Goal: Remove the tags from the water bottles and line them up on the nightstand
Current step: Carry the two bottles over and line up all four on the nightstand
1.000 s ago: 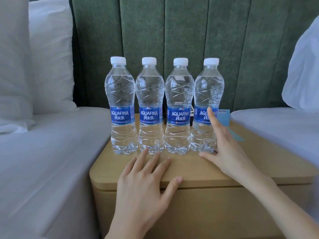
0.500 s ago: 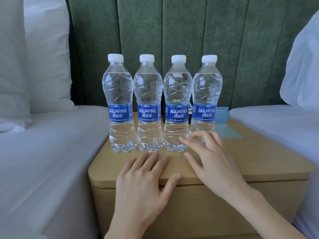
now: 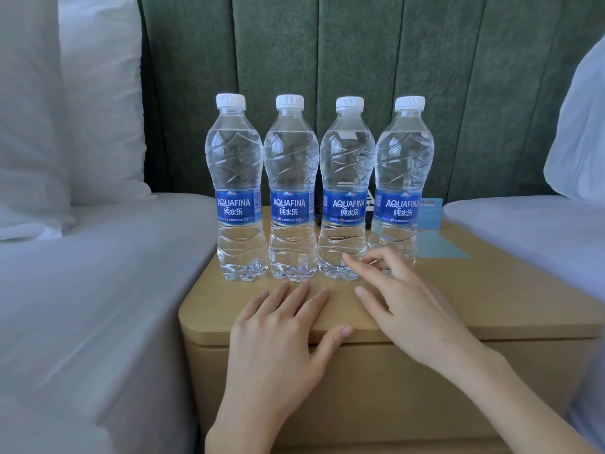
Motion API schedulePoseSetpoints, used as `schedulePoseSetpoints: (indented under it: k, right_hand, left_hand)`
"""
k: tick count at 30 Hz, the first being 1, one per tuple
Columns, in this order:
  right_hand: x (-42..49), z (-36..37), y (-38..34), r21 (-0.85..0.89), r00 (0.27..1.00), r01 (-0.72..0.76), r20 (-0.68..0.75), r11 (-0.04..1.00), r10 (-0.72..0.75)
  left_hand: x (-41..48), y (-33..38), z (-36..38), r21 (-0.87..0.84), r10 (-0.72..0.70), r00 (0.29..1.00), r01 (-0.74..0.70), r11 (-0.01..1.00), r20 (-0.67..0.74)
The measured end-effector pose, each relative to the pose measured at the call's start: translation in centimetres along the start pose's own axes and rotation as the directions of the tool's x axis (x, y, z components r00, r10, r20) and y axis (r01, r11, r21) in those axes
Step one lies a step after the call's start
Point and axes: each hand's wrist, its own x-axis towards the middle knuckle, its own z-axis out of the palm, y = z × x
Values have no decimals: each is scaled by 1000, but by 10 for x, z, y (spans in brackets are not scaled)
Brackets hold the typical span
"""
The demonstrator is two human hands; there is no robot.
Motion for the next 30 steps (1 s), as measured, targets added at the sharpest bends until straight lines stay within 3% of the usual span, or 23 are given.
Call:
schedulePoseSetpoints:
  k: [4, 9, 13, 30]
  right_hand:
    - [-2, -1, 0, 50, 999, 3, -43, 999, -1]
    - [0, -13, 26, 162, 908, -170, -358, 972, 218]
    - [6, -18, 34, 206, 897, -312, -257, 928, 359]
    - [13, -14, 24, -40, 931, -289, -246, 957, 271]
  left_hand:
    - [0, 0, 0, -2, -1, 1000, 1, 1000, -2]
    - [0, 0, 1, 2, -10, 1000, 10, 1000, -1]
    - [0, 1, 0, 6, -5, 1000, 5, 1000, -11]
    - [0, 4, -3, 11, -33, 999, 33, 999, 11]
